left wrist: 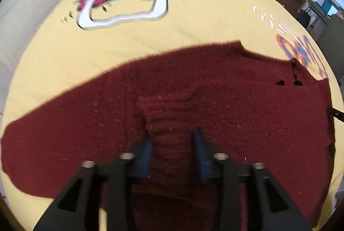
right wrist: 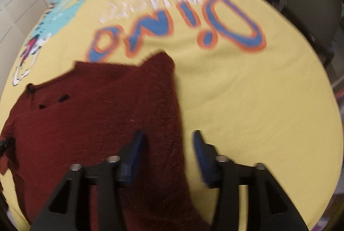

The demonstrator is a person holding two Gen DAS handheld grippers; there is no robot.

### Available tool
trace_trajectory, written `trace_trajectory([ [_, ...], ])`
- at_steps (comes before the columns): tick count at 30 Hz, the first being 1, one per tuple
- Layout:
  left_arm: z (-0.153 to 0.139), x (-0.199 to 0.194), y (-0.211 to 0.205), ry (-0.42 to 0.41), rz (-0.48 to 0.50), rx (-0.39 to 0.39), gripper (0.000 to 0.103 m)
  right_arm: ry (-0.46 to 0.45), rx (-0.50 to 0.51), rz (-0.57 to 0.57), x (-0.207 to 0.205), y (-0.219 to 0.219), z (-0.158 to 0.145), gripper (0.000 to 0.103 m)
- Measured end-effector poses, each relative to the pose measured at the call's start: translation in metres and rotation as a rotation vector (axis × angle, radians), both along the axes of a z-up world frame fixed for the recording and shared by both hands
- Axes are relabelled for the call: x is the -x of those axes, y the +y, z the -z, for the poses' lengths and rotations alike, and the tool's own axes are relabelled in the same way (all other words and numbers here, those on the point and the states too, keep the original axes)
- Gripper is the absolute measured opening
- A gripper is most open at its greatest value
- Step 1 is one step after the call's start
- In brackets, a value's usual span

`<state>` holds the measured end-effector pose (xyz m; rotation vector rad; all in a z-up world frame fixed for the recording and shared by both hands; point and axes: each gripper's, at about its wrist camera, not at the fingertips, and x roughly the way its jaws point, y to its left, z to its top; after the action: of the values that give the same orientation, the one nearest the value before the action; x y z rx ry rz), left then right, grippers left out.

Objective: Fold small clothes

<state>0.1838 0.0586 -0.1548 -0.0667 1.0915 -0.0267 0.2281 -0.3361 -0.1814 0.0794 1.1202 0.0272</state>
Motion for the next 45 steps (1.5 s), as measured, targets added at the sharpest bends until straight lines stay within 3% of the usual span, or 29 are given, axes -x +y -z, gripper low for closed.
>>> trace_trajectory([
  [1, -0.008, 0.003, -0.001, -0.033, -0.001, -0.004, 0.066, -0.034, 0.016, -0.011, 0.005, 0.005, -0.009, 0.079],
  [2, -0.020, 0.006, -0.002, -0.068, -0.004, -0.008, 0.085, -0.062, 0.031, -0.021, 0.008, 0.011, -0.016, 0.081],
  [4, -0.034, 0.010, -0.006, -0.102, 0.002, 0.006, 0.096, -0.118, 0.052, -0.057, 0.016, 0.026, -0.032, 0.081],
  [7, -0.057, 0.015, -0.019, -0.170, 0.028, 0.013, 0.102, -0.185, 0.052, -0.102, 0.026, 0.051, -0.050, 0.089],
  [10, -0.070, 0.021, -0.039, -0.226, 0.067, 0.021, 0.102, -0.215, 0.028, -0.151, 0.036, 0.079, -0.055, 0.103],
  [13, -0.065, 0.022, -0.057, -0.221, 0.095, 0.021, 0.102, -0.221, 0.001, -0.197, 0.042, 0.108, -0.052, 0.103],
  [17, -0.036, 0.020, -0.070, -0.168, 0.097, 0.017, 0.102, -0.202, -0.011, -0.226, 0.055, 0.139, -0.031, 0.103],
  [21, 0.001, 0.022, -0.076, -0.093, 0.089, 0.000, 0.102, -0.150, 0.051, -0.260, 0.061, 0.161, 0.005, 0.103],
  [26, 0.039, 0.027, -0.064, -0.013, 0.079, -0.054, 0.102, -0.092, 0.133, -0.229, 0.056, 0.142, 0.040, 0.103],
  [34, 0.045, 0.032, -0.048, -0.013, 0.075, -0.042, 0.102, -0.083, 0.090, -0.126, 0.051, 0.073, 0.047, 0.102],
  [40, 0.047, 0.038, -0.055, -0.046, 0.061, -0.076, 0.102, -0.087, 0.101, -0.118, 0.050, 0.076, 0.053, 0.103],
  [45, 0.045, 0.032, -0.054, 0.001, 0.071, -0.062, 0.102, -0.052, 0.111, -0.118, 0.049, 0.082, 0.050, 0.103],
])
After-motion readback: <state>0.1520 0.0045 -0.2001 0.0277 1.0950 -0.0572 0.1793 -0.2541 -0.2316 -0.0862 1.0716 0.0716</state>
